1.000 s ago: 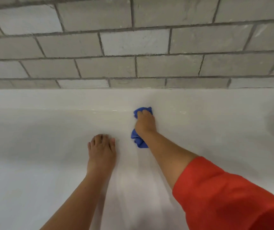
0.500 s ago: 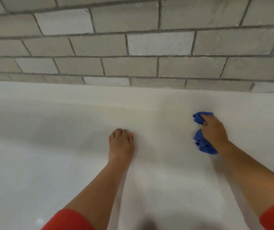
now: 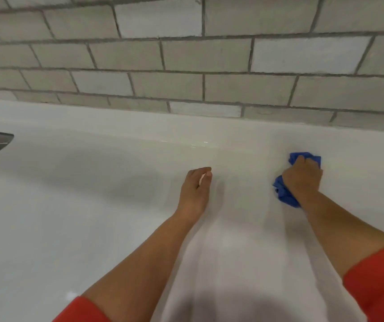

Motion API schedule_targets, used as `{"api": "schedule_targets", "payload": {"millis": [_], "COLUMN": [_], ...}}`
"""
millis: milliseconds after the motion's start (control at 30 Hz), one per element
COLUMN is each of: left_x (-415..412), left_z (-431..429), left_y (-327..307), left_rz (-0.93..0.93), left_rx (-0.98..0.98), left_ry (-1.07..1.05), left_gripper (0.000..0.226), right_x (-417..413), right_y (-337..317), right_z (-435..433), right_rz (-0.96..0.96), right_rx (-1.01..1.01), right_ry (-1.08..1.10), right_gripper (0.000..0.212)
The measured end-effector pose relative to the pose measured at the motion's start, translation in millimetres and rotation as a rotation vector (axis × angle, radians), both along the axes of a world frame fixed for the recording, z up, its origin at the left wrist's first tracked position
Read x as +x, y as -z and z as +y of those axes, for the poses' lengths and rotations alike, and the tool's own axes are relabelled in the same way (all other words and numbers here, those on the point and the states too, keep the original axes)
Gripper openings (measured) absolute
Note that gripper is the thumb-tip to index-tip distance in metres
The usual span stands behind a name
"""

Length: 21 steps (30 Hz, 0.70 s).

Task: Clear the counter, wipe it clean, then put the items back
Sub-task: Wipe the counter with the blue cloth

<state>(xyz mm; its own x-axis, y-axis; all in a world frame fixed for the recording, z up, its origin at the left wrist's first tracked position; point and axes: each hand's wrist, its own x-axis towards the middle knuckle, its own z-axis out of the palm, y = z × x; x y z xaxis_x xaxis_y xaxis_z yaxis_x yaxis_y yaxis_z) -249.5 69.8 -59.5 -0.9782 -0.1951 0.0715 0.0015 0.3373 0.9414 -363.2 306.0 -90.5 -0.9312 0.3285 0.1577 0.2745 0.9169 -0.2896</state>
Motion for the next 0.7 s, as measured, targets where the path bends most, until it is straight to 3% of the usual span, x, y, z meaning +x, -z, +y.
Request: {"api": "schedule_targets", "payload": {"millis": [200, 333, 500, 700], "left_x": [-1, 8, 6, 9], "left_z": [-131, -182, -185, -192], "left_y": [11, 19, 26, 27], "left_rz": [0.018, 0.028, 0.075, 0.069], "left_rx": [-0.304, -0.249, -0.154, -0.103], "left_ry": [-0.191, -0.294, -0.317, -0.358], "left_gripper": [0.031, 0.033, 0.03, 0.033], "right_x": [-17, -18, 27, 79], "right_y": [-1, -1, -5, -3], "right_z": [-144, -227, -327, -304], "right_rz": [-0.034, 0.008, 0.046, -0.079], "right_rx": [-0.009, -0.058, -0.2, -0.231], "right_ry": [-0.171, -0.377, -0.729, -0.839], "right_gripper": [0.04, 0.042, 0.042, 0.05]}}
